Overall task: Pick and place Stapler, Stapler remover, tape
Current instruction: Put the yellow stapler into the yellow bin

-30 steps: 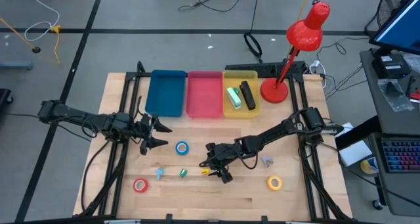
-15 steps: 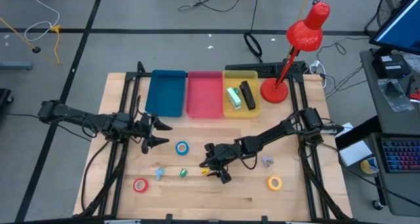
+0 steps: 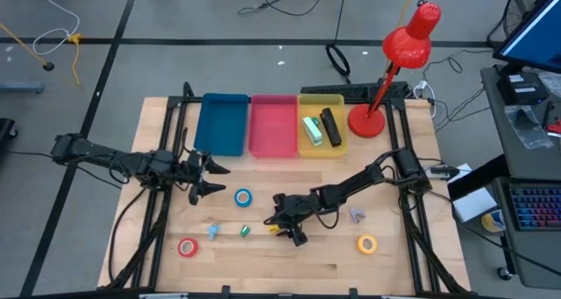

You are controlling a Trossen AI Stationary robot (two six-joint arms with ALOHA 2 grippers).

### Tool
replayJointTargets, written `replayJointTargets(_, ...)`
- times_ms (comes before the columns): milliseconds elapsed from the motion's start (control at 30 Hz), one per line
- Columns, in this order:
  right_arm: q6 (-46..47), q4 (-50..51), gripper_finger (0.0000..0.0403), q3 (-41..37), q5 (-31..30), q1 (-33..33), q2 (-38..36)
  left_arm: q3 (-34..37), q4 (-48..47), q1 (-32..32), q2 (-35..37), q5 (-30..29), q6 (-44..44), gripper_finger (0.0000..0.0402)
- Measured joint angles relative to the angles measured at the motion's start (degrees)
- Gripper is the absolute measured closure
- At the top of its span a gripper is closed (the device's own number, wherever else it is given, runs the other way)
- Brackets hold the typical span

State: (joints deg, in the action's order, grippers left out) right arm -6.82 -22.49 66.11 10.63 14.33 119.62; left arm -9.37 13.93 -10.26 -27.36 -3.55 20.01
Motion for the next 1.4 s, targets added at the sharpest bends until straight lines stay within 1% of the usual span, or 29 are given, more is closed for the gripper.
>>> replayJointTargets(167,0.09,0.5,0.0184,-0.03,-0.1,-0.09,0.52,0.0,-0.07,0.0,0.01,0.0,-0.06,0.0128)
replayJointTargets(267,0.09,1.04,0.0193,-0.05,-0.21,-0.09,0.52,0.0,-0.09,0.0,0.01,-0.02,-0.22,0.0128)
replayJointTargets(600,0.07,1.19,0.0253,-0.05,-0.77,-0.12,0.52,0.0,-0.15,0.0,-0.01,-0.02,-0.35,0.0128)
replayJointTargets(700,0.09,1.19,0.0268,-0.05,-1.89,-0.09,0.52,0.0,-0.17,0.0,-0.01,-0.01,-0.35,0.0128)
replayJointTargets(967,1.59,0.85,0.0308,-0.03,-2.09,-0.26,0.52,0.0,-0.2,0.0,0.0,0.0,-0.28,0.0128)
replayJointTargets(1200,2.41,1.59,0.0341,-0.06,-1.56,-1.16,-0.93,0.0,-0.19,-0.01,-0.01,0.0,-0.15,0.0128)
replayJointTargets(1300,3.11,0.89,0.0344,-0.01,-1.59,-1.87,-2.52,0.0,-0.17,0.0,-0.01,0.01,0.02,0.0128)
replayJointTargets(1400,3.07,2.69,0.0343,-0.09,-1.69,-2.71,-5.56,0.0,-0.13,0.0,0.01,0.0,0.01,0.0128)
